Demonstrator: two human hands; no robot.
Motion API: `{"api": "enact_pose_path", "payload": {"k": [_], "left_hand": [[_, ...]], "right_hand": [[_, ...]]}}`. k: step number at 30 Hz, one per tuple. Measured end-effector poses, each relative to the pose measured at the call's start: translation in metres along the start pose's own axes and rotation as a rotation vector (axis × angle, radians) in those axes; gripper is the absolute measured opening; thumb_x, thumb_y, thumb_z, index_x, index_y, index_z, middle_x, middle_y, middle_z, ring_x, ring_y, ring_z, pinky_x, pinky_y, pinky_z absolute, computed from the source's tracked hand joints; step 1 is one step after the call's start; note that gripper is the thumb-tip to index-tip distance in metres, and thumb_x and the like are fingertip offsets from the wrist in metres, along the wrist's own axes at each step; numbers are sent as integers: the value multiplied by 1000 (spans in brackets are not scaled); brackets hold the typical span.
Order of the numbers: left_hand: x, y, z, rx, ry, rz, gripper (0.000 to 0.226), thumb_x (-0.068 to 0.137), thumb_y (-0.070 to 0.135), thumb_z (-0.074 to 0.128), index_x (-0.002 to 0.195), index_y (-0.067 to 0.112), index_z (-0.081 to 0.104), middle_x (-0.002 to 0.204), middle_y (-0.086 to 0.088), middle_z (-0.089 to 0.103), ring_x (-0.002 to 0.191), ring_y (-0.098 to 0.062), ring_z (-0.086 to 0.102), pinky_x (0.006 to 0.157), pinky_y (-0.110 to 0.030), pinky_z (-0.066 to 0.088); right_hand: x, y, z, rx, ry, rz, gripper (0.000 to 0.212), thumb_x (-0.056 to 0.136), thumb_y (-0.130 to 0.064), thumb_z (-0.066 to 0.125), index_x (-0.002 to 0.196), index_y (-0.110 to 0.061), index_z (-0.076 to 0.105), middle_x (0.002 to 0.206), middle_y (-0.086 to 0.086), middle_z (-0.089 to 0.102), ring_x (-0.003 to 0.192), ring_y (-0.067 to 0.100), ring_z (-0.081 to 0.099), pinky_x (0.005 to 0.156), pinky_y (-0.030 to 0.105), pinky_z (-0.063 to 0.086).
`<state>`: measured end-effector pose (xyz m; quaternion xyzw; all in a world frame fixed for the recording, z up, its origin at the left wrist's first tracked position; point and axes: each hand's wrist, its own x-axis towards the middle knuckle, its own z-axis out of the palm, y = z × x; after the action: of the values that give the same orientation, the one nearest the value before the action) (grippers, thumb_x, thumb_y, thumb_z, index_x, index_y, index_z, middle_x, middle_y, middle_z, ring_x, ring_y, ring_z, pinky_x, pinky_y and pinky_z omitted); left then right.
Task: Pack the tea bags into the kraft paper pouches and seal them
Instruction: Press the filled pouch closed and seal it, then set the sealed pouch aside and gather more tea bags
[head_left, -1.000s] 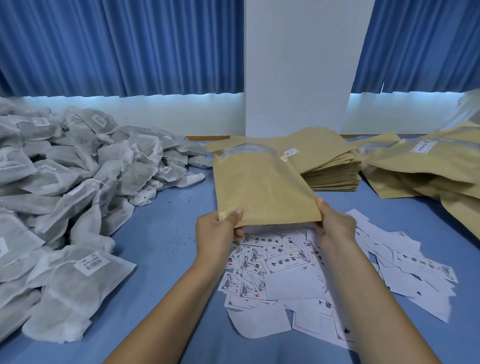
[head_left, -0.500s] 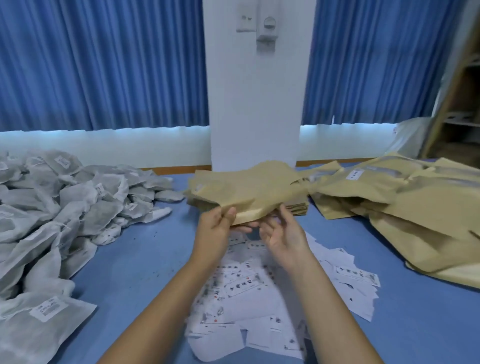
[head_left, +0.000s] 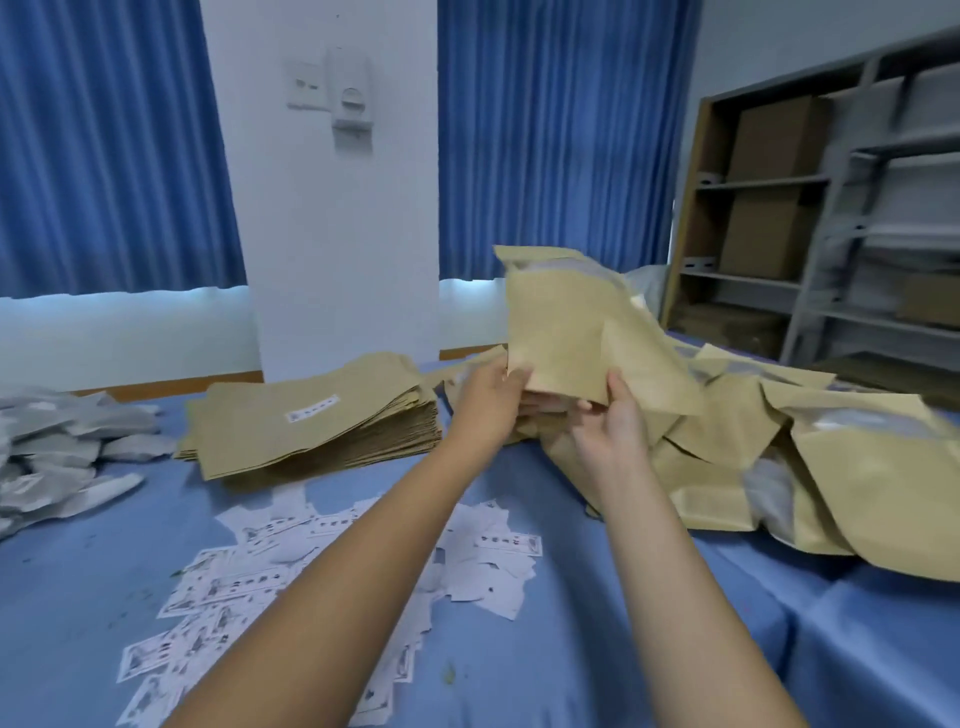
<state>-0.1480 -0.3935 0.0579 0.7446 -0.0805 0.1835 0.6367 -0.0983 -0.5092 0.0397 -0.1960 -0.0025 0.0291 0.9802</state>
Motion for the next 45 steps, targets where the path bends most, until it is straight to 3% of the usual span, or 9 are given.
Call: {"api": "enact_pose_path", "payload": {"k": [5, 11, 17, 25, 30, 36, 39, 42, 45], "left_hand": [[28, -34, 25, 90, -77, -319, 36, 93, 15, 54, 127, 8, 44, 90, -9, 65, 60, -17, 60, 56, -25, 47], [28, -106, -68, 1372, 240, -96, 41, 91, 22, 52, 129, 11, 44, 130, -10, 48, 120, -28, 44, 94, -37, 40], [16, -152, -200, 1771, 167, -339, 54, 99, 20, 42, 147, 9, 19, 149, -8, 34, 141, -24, 25, 111, -44, 23], [-9, -148, -238, 1627, 241, 63, 36, 36, -14, 79, 63, 6, 65, 58, -10, 60, 51, -25, 58, 49, -24, 42], [-23, -157, -252, 1073, 463, 67, 21, 79, -14, 55, 89, 1, 66, 89, -12, 54, 82, -29, 55, 66, -37, 43], [-75, -127, -294, 772, 706, 468, 18, 79, -10, 59, 80, 7, 64, 84, 5, 48, 83, 3, 52, 72, -7, 38], [-112, -126, -327, 713, 622, 536, 16, 79, 0, 62, 80, 16, 60, 88, 1, 54, 88, 2, 55, 76, -17, 43], [-135, -123, -348, 616, 509, 433, 13, 85, 28, 67, 79, 19, 60, 86, -17, 58, 90, -3, 58, 78, -19, 43], [-135, -132, -358, 714, 672, 197, 26, 78, -7, 65, 80, 19, 63, 92, -19, 57, 90, -28, 57, 73, -10, 38]], "right_hand": [[31, -24, -15, -237, 153, 74, 18, 99, -11, 49, 114, -1, 53, 126, 16, 47, 122, 29, 52, 89, 30, 54], [33, 53, -37, -464, 188, 294, 20, 97, -1, 40, 81, 3, 52, 79, 16, 55, 56, 24, 62, 44, 20, 53], [24, 162, -29, -579, 74, 493, 22, 97, -3, 45, 78, 3, 55, 75, 16, 60, 61, 27, 58, 40, 21, 50], [2, 248, -23, -653, -147, 622, 16, 96, -11, 51, 94, 4, 59, 84, 16, 67, 70, 28, 66, 57, 29, 56], [-6, 258, -19, -731, -359, 532, 26, 93, -13, 60, 114, 1, 59, 106, 13, 71, 93, 29, 69, 79, 32, 57], [-11, 237, -17, -534, -641, 727, 52, 87, 6, 55, 137, -2, 42, 135, 18, 55, 121, 42, 54, 92, 42, 53], [-13, 222, -6, -525, -616, 801, 37, 97, -21, 49, 128, -4, 57, 132, 20, 57, 119, 38, 56, 87, 40, 54], [-12, 217, -6, -500, -597, 902, 78, 88, -69, 33, 120, -6, 67, 128, 18, 60, 121, 32, 56, 95, 43, 50], [-27, 221, -3, -407, -668, 1057, 98, 78, -76, 47, 140, 0, 44, 144, 21, 44, 132, 36, 44, 104, 51, 40]]}}
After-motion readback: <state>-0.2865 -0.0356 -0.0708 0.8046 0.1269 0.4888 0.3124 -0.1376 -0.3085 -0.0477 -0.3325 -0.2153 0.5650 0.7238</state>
